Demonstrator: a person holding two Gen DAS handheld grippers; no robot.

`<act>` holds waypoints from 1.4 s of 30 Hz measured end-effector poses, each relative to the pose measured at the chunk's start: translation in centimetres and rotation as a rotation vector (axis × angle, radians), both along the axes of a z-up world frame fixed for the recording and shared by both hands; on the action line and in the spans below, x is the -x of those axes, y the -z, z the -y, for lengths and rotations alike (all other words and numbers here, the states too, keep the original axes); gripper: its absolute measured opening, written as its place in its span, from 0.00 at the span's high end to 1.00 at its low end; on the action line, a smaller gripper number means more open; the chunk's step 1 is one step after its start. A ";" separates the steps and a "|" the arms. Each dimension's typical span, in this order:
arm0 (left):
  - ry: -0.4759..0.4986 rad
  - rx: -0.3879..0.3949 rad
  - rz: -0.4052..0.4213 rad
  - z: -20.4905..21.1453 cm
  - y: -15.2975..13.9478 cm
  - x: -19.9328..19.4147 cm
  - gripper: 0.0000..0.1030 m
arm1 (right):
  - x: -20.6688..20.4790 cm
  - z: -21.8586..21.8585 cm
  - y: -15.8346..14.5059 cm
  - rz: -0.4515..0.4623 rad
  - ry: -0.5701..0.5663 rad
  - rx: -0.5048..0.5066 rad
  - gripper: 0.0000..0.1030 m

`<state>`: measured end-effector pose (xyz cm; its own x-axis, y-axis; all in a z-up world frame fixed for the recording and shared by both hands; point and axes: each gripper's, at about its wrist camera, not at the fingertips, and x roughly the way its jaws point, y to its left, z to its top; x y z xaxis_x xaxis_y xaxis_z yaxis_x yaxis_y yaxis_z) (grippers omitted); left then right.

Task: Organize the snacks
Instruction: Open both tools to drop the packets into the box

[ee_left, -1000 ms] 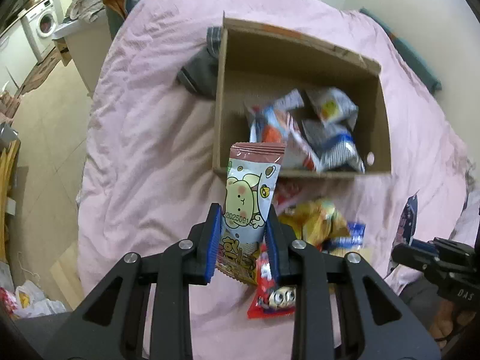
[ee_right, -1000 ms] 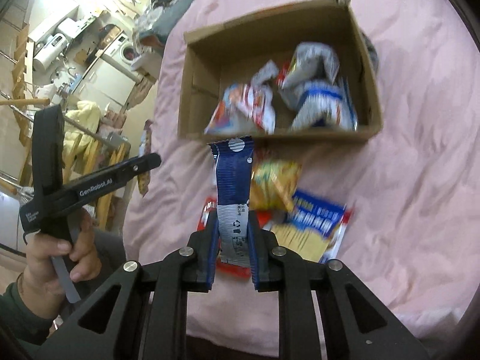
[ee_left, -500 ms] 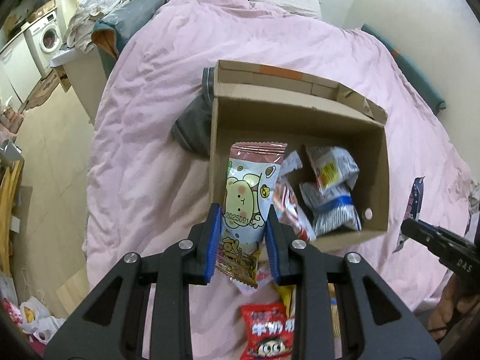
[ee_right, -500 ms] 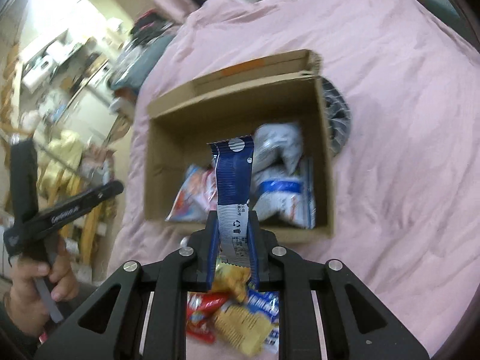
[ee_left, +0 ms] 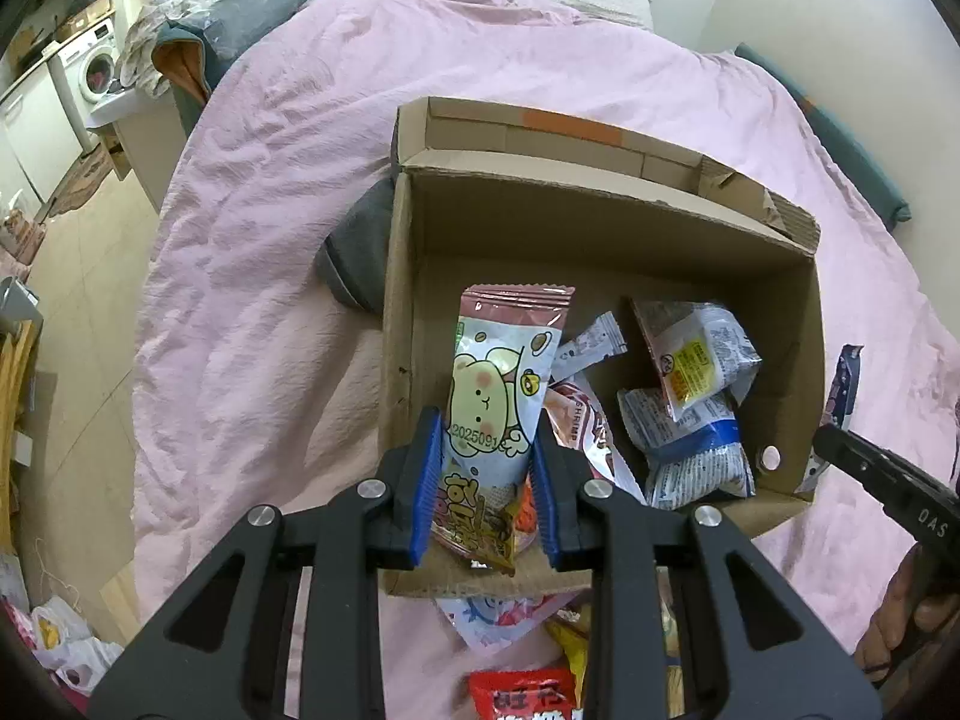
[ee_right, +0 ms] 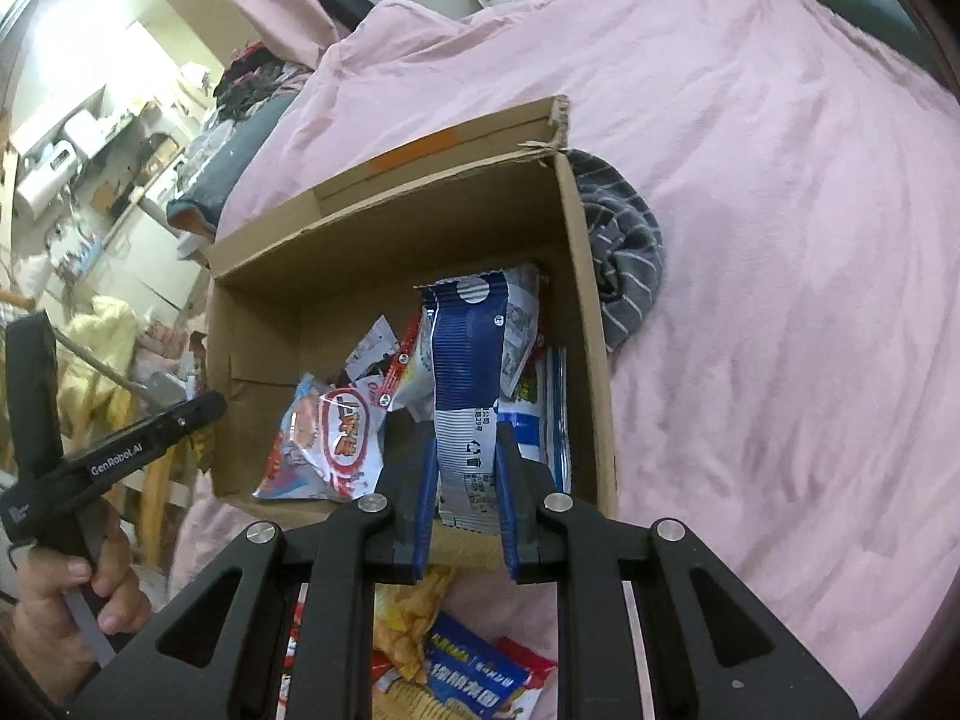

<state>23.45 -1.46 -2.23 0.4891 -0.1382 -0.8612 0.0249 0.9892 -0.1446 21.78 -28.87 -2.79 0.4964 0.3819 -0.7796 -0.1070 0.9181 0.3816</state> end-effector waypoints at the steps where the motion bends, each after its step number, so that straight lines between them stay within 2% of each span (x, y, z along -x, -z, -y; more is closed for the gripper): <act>1: 0.001 0.002 -0.001 0.1 0.1 -0.1 0.77 | -0.2 -0.2 0.2 -0.005 -0.002 0.005 0.82; 9: -0.007 0.012 -0.002 0.1 0.0 -0.3 0.76 | -1.4 -0.7 1.7 -0.046 0.002 0.046 0.82; 20: 0.013 0.023 0.012 0.7 -0.1 0.0 0.76 | -1.5 -0.6 1.5 -0.046 -0.008 0.045 0.81; 24: 0.010 0.015 0.014 0.7 -0.1 0.1 0.75 | -1.4 -0.7 1.4 -0.041 -0.008 0.036 0.78; 25: 0.009 0.014 0.013 0.6 -0.1 0.1 0.74 | -1.4 -0.8 1.3 -0.037 -0.012 0.032 0.78; 26: 0.009 0.014 0.013 0.7 -0.2 0.1 0.69 | -1.4 -0.8 1.3 -0.036 -0.016 0.031 0.78; 27: 0.010 0.015 0.013 0.7 -0.2 0.1 0.60 | -1.4 -0.9 1.2 -0.034 -0.017 0.032 0.78; 29: 0.017 0.049 0.022 0.7 -0.3 0.2 0.49 | -1.3 -1.0 1.0 -0.025 -0.023 0.024 0.78; 31: 0.028 0.046 0.039 0.9 -0.7 0.4 0.44 | -1.2 -0.9 0.8 -0.012 -0.025 0.017 0.77; 32: 0.033 0.036 0.051 1.0 -0.9 0.5 0.39 | -1.2 -1.0 0.6 -0.004 -0.022 0.016 0.72; 33: 0.036 0.032 0.063 1.1 -1.1 0.7 0.31 | -1.2 -0.9 0.6 0.000 -0.021 0.014 0.54; 34: 0.037 0.034 0.074 1.1 -1.3 0.8 0.27 | -1.1 -0.8 0.5 0.008 -0.014 0.007 0.42; 35: 0.038 0.040 0.082 1.1 -1.4 0.9 0.23 | -1.0 -0.7 0.4 0.018 -0.005 0.001 0.26; 37: 0.038 0.048 0.092 1.0 -1.7 1.1 0.19 | -1.0 -0.6 0.2 0.027 -0.004 -0.002 0.25; 42: 0.032 0.052 0.083 1.0 -1.7 1.1 0.19 | -1.1 -0.7 0.4 0.019 -0.009 0.000 0.25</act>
